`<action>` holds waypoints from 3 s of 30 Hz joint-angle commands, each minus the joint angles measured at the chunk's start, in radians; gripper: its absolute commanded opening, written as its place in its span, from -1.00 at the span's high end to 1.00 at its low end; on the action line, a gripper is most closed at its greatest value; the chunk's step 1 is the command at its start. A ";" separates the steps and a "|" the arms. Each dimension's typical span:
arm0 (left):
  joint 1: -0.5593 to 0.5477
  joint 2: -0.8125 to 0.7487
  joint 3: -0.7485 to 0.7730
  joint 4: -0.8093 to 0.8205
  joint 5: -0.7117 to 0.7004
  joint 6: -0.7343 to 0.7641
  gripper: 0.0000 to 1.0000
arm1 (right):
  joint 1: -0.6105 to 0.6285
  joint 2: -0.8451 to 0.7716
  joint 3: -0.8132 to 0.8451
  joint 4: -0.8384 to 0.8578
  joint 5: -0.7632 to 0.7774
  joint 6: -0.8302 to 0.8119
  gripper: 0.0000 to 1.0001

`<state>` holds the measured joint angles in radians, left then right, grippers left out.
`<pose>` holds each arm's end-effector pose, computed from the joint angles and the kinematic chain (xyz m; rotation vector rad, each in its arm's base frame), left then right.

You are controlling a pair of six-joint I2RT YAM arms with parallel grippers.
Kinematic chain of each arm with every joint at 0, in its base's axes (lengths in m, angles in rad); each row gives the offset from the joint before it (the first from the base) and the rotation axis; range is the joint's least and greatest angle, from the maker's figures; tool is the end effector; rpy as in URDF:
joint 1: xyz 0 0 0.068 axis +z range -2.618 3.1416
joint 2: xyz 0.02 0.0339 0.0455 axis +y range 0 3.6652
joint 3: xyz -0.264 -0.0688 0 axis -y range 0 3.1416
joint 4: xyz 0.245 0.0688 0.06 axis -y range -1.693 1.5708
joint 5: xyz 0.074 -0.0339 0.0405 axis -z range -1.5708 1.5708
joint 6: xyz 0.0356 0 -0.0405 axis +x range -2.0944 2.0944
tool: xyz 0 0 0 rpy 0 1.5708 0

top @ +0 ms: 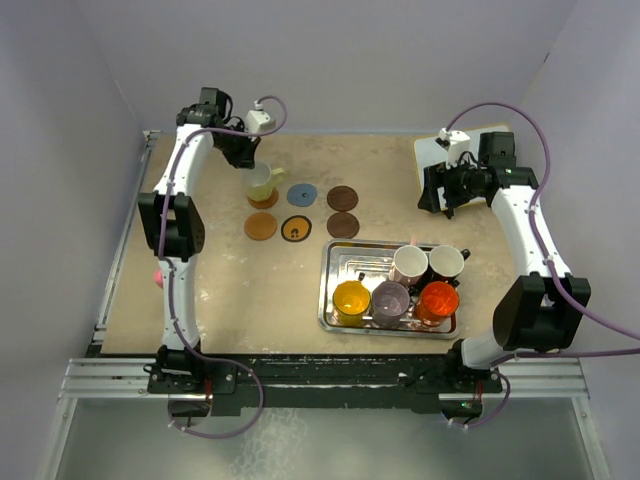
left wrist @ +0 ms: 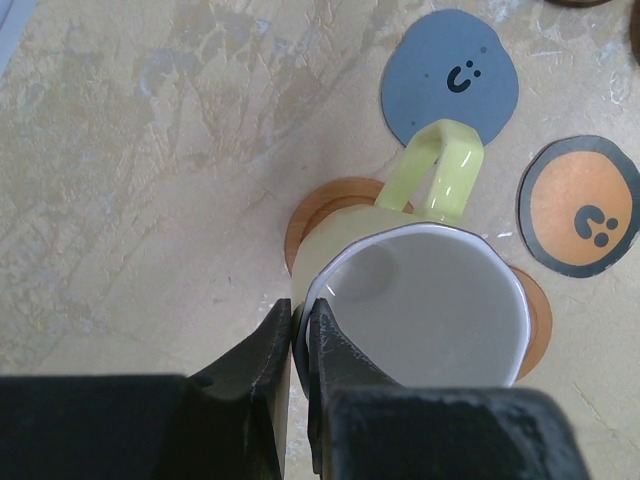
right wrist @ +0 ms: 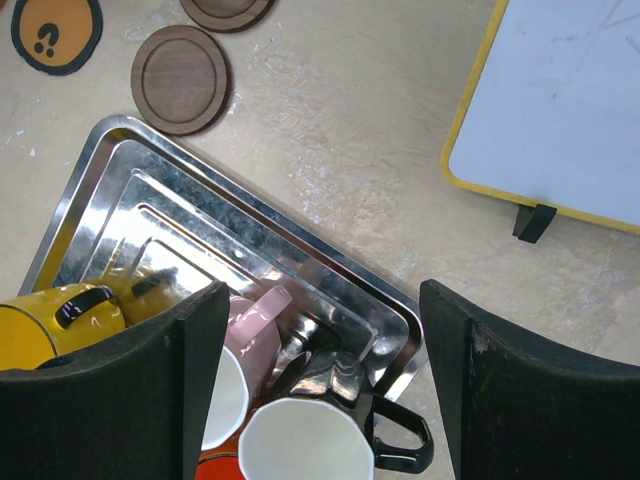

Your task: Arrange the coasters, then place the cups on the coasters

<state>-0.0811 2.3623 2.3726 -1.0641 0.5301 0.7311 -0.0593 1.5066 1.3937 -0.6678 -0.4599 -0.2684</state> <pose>0.5008 -0.0588 0.2705 1.1334 2.1891 -0.4249 0.3289 -0.0037 0.3344 -0.4571 2.2337 0.3697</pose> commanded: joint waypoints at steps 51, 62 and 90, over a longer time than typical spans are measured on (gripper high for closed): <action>-0.317 -0.497 -0.476 0.474 -0.020 -0.530 -0.52 | 0.033 -0.134 -0.076 -0.095 0.035 -0.050 -0.60; -0.638 -0.424 -0.464 0.553 -0.211 -0.747 -0.57 | -0.019 -0.121 -0.044 -0.032 0.218 0.091 -0.60; -0.788 -0.406 -0.524 0.598 -0.321 -0.656 -0.51 | -0.093 -0.210 -0.154 -0.405 0.299 -0.210 -0.42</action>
<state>-0.8810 2.0598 1.8580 -0.5220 0.2470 0.0040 -0.1436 1.3151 1.2495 -0.9642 -0.1894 -0.4282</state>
